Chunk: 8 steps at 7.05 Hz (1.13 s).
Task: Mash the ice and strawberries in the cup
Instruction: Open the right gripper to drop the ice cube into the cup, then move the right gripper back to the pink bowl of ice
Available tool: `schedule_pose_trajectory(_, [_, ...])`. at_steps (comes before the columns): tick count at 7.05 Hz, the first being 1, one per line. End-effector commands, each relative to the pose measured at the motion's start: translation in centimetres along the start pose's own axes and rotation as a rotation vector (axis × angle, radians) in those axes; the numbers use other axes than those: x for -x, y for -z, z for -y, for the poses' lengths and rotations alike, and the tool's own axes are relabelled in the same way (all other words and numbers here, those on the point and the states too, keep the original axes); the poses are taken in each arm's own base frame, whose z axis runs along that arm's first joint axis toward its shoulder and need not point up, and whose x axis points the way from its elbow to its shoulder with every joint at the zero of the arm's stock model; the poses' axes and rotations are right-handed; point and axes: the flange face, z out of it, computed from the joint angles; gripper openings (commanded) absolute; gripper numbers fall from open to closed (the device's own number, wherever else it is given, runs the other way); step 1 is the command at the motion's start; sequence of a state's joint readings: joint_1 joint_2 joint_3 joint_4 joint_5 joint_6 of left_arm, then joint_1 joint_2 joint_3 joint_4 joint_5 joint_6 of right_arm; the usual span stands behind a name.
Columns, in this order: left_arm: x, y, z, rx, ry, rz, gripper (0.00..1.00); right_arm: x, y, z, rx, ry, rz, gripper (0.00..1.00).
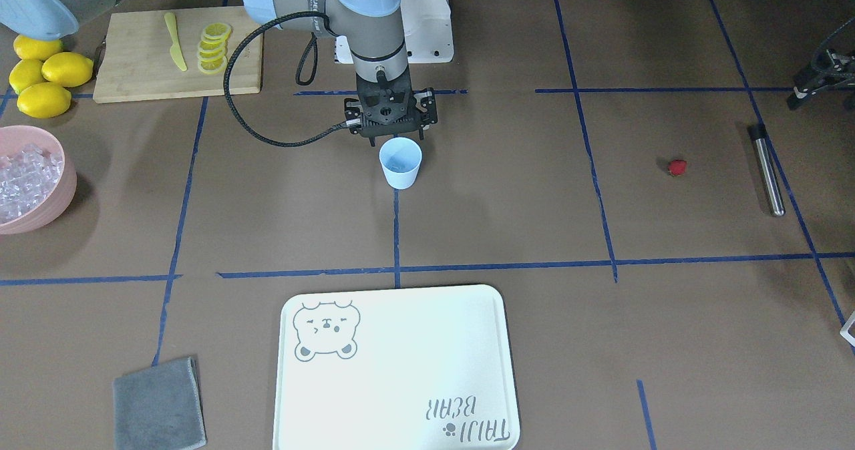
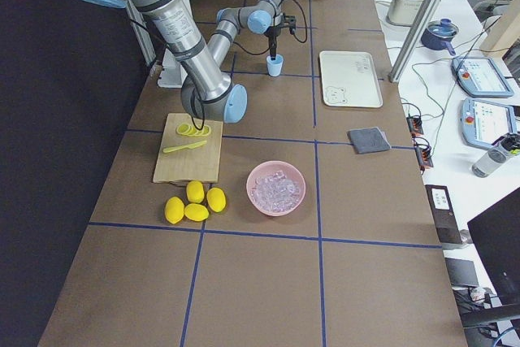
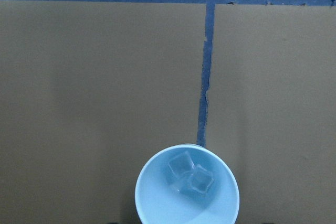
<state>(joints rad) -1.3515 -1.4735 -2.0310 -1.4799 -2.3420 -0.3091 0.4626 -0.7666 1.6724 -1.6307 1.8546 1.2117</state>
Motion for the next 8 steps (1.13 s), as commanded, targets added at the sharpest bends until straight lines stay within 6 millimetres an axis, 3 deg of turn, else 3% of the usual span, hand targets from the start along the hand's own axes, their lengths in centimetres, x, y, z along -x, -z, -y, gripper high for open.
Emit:
schedule_pose_trajectory(1, [-0.2,0.0,0.1,-0.002,0.003,0.0,1.0,-0.4,1.1,1.1,-0.012,-0.011,0.01,0.98])
schedule_pose_trajectory(2, [-0.4,-0.4,0.1,0.008,-0.001,0.0,1.0,-2.1,3.5,3.3,-0.024,-0.039,0.028,0.99])
schedule_pose_trajectory(3, [-1.1,-0.9,0.1,0.019,-0.014,-0.001,1.0,-6.2,5.9,6.1,-0.038,-0.072,0.039,0.99])
schedule_pose_trajectory(4, [-1.3,-1.0,0.1,0.021,-0.018,-0.002,1.0,-13.0,8.6,7.7,-0.072,-0.052,0.033,0.99])
schedule_pose_trajectory(6, [-1.4,-1.0,0.1,0.021,-0.02,-0.004,1.0,-30.0,15.9,8.1,-0.085,0.0,0.035,0.99])
schedule_pose_trajectory(8, [-1.4,-1.0,0.1,0.021,-0.022,-0.004,1.0,-46.1,17.4,5.4,-0.032,0.086,-0.008,0.99])
